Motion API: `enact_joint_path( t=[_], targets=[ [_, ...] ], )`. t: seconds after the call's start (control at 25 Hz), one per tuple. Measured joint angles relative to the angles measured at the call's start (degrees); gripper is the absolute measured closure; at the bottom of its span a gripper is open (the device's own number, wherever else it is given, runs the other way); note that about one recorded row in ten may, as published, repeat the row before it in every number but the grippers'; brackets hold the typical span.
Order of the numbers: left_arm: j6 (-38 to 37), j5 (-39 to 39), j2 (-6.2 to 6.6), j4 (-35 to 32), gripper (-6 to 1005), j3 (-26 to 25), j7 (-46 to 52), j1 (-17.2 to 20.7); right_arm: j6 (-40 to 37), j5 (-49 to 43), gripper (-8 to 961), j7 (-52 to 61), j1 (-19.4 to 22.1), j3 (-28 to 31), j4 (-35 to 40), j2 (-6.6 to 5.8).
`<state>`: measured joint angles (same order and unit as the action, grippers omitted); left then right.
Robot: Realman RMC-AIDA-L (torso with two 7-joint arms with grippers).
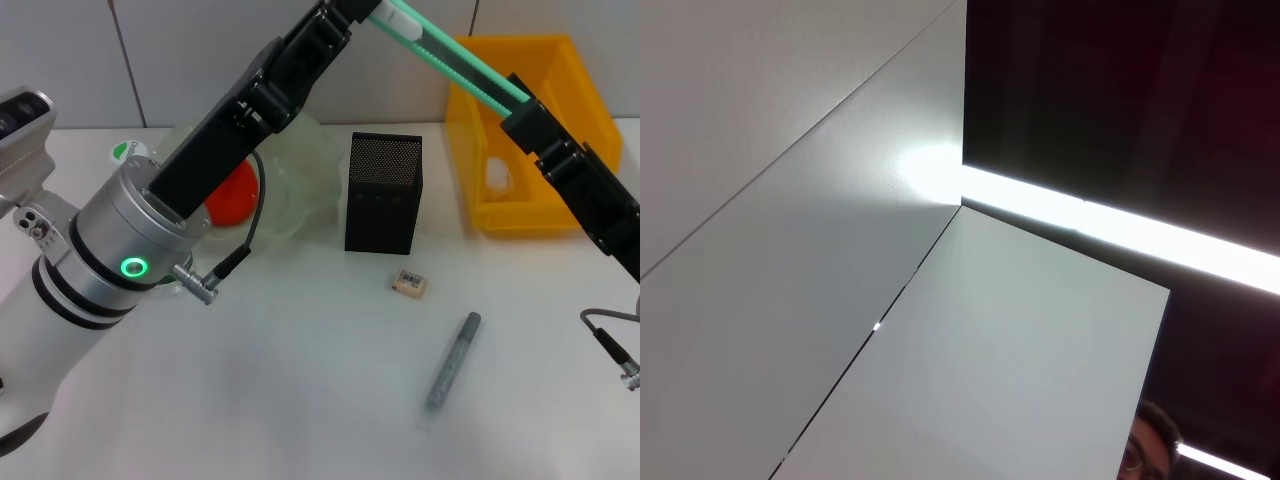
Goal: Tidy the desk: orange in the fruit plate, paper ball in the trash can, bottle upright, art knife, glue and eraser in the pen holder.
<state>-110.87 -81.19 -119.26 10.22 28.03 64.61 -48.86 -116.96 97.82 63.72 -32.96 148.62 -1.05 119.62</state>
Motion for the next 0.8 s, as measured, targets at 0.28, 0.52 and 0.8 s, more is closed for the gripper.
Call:
enact_joint_path(
  t=[0.28,0.52,0.8],
  targets=[
    [-0.25,-0.10,0.00,0.12,819,0.00,0.00,-0.01,0.27,-0.05,307,-0.05,-0.09,0.00,0.00,-0.02],
    [-0.51,-0.30,0.00,0.15,827,0.00,0.03,0.00,0.72,-0.09,264,-0.34,-0.16,0.00,0.00,-0.08],
    [-0.66,-0.35,0.00,0.01,824,-0.06,-0.36,0.08,5.18,-0.50,195,-0.16,-0.19,-0.24,-0.66,-0.22]
  ],
)
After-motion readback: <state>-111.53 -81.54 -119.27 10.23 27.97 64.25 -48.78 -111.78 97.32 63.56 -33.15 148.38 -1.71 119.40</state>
